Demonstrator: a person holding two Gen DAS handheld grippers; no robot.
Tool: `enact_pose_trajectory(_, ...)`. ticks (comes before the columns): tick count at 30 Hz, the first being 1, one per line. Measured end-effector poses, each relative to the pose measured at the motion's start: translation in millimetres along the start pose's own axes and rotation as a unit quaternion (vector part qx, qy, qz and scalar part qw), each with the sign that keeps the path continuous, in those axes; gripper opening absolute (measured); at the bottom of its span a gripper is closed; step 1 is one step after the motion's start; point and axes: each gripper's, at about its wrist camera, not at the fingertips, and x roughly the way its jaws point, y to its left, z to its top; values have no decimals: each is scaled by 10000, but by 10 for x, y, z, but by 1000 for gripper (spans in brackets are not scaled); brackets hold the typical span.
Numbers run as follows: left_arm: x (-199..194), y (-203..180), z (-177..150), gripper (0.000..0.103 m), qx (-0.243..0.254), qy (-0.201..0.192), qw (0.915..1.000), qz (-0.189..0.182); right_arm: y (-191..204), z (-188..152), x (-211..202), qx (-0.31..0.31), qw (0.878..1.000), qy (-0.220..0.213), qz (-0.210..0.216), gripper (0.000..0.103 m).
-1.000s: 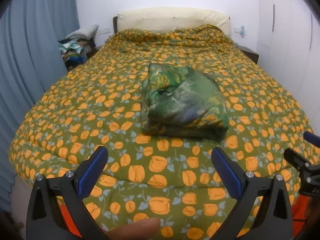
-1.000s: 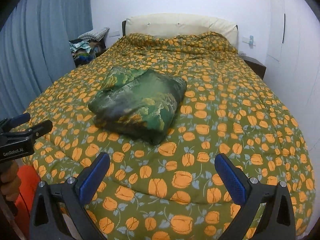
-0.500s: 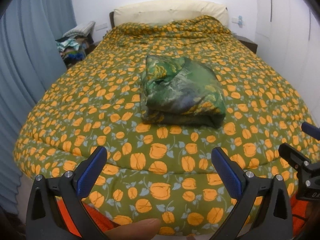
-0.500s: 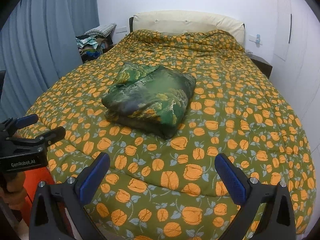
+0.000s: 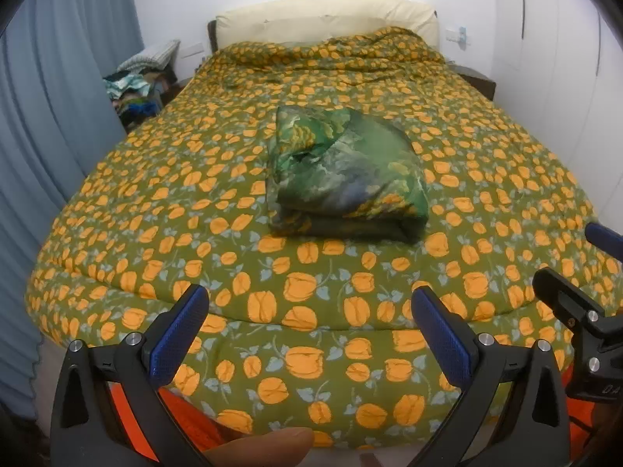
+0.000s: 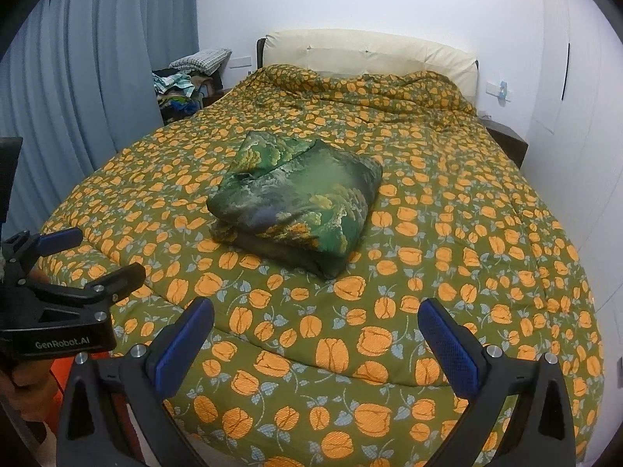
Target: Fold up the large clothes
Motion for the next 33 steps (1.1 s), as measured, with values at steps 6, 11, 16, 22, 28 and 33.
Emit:
enact_pose_trajectory(6,-31,31,26,103,-93,-29,9999,29,16,29,-15,-15,9999,79,-83,103)
enact_pose_trajectory(11,-53,41,56,103,-113,-39,9999,39,7,22,-24,-35,9998,113,-153,103)
enact_pose_trajectory(16,-61,18,60,103,-69,-19,10000,26,-17,4,-1,-24,9996,177,-239,103)
enact_pose_trajectory(22,-75,0,71,103,-64,-21,9999,78,-51,5,-20,12,9994,179,-281,103)
enact_pose_trajectory(28,-72,3,111,103,-99,15,9999,95,-59,15,-42,7,9994,170,-286,103)
enact_pose_trajectory(33,-75,3,169,103,-94,60,9999,91,-61,45,-69,-1,9995,159,-276,103)
